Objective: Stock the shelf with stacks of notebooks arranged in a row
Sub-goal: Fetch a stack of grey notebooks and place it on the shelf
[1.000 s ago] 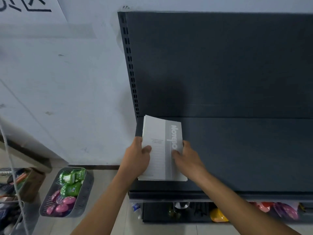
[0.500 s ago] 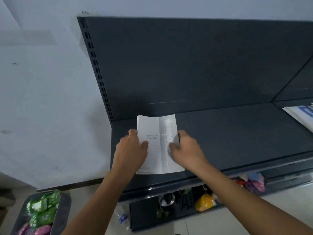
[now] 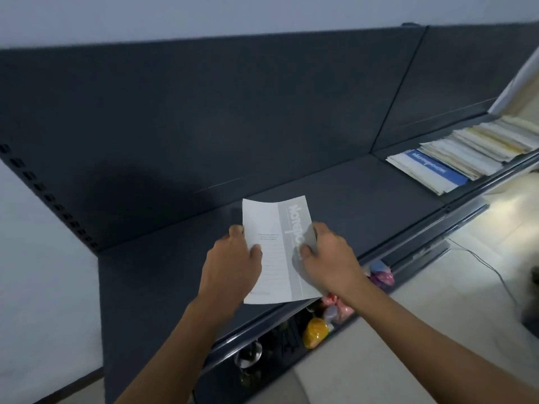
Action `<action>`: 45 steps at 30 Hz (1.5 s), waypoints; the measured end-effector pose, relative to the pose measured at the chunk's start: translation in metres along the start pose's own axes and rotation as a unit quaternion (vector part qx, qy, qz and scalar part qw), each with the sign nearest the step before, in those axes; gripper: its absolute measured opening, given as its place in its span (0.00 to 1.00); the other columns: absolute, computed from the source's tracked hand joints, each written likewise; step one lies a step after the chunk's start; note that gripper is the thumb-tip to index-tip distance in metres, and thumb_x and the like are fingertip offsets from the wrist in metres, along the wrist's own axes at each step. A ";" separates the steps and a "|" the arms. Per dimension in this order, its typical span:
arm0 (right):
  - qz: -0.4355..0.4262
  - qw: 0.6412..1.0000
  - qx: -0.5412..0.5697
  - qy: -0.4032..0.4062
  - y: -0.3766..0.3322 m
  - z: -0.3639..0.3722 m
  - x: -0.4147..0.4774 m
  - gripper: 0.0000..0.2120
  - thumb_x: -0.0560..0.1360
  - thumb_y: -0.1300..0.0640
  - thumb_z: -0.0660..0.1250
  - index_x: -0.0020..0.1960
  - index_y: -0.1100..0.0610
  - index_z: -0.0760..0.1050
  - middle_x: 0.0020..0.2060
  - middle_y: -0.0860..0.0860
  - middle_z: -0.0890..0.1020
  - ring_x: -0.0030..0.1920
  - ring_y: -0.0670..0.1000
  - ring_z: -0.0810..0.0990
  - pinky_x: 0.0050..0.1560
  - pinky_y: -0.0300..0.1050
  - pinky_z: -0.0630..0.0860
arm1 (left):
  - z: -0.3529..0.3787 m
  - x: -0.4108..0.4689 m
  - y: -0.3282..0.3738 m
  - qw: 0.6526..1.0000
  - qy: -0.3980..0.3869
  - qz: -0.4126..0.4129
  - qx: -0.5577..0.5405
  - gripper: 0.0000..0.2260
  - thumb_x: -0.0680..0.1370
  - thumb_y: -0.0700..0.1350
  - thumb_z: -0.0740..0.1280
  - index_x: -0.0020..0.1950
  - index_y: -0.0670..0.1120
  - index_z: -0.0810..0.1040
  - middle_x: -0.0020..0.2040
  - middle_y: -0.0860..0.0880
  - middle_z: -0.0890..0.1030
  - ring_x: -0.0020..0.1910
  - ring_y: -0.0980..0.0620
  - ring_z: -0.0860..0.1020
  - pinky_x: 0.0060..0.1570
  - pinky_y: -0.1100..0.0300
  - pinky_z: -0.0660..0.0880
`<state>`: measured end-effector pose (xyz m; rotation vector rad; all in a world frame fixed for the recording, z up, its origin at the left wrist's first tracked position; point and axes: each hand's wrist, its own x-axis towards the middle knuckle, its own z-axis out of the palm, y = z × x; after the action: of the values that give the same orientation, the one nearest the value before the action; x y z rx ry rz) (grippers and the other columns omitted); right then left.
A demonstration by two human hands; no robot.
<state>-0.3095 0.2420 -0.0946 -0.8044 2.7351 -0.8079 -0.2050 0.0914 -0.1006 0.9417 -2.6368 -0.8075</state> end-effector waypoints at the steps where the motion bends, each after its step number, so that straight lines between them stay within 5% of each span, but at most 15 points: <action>1: 0.008 1.000 0.004 0.005 0.010 -0.008 0.002 0.09 0.80 0.56 0.61 0.59 0.57 0.69 0.46 0.50 0.74 0.43 0.52 0.73 0.42 0.45 0.68 | 0.005 0.005 0.013 1.000 -0.003 0.009 0.004 0.12 0.81 0.49 0.62 0.62 0.46 0.71 0.47 0.49 0.80 0.42 0.48 0.77 0.41 0.54 0.73; 6: 0.027 0.998 0.001 0.054 0.075 -0.050 0.015 0.06 0.78 0.54 0.61 0.52 0.54 0.65 0.49 0.53 0.77 0.43 0.55 0.75 0.41 0.48 0.69 | 0.041 0.026 0.090 0.999 -0.012 0.050 0.017 0.13 0.82 0.50 0.61 0.64 0.47 0.70 0.49 0.50 0.78 0.42 0.50 0.73 0.41 0.56 0.69; 11: 0.040 0.996 -0.004 0.085 0.149 -0.101 0.025 0.09 0.78 0.52 0.60 0.56 0.54 0.66 0.53 0.53 0.78 0.46 0.58 0.79 0.44 0.52 0.77 | 0.092 0.040 0.170 0.996 -0.032 0.075 0.030 0.11 0.82 0.50 0.60 0.62 0.47 0.71 0.49 0.51 0.77 0.42 0.51 0.74 0.40 0.57 0.68; 19: 0.083 0.990 0.016 0.115 0.262 -0.170 0.034 0.08 0.79 0.54 0.61 0.57 0.54 0.68 0.53 0.54 0.78 0.47 0.59 0.79 0.41 0.49 0.71 | 0.169 0.052 0.284 0.990 -0.073 0.114 0.029 0.12 0.81 0.51 0.61 0.62 0.49 0.72 0.49 0.51 0.78 0.44 0.51 0.78 0.40 0.55 0.74; 29: 0.158 0.975 0.048 0.149 0.353 -0.225 0.071 0.10 0.78 0.55 0.62 0.59 0.55 0.69 0.53 0.53 0.80 0.46 0.56 0.77 0.44 0.51 0.75 | 0.245 0.099 0.381 0.978 -0.119 0.165 0.038 0.12 0.82 0.51 0.61 0.64 0.49 0.71 0.54 0.52 0.79 0.47 0.53 0.77 0.42 0.58 0.73; 33: 0.198 0.967 0.030 0.157 0.384 -0.248 0.093 0.11 0.78 0.55 0.61 0.59 0.56 0.69 0.53 0.55 0.79 0.45 0.57 0.76 0.43 0.51 0.75 | 0.281 0.131 0.419 0.971 -0.146 0.186 0.032 0.14 0.82 0.53 0.61 0.65 0.49 0.71 0.56 0.51 0.80 0.51 0.49 0.79 0.51 0.50 0.78; 45: 0.268 0.942 0.025 0.202 0.459 -0.320 0.159 0.11 0.77 0.56 0.60 0.59 0.56 0.70 0.51 0.54 0.80 0.48 0.58 0.77 0.48 0.53 0.77 | 0.351 0.207 0.531 0.945 -0.150 0.289 0.031 0.12 0.82 0.52 0.59 0.62 0.47 0.70 0.51 0.49 0.79 0.45 0.52 0.75 0.43 0.54 0.75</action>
<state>-0.7481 0.6240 -0.0807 0.1570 3.0251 -0.9874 -0.7712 0.4480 -0.0820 0.0191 -2.9616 -0.7587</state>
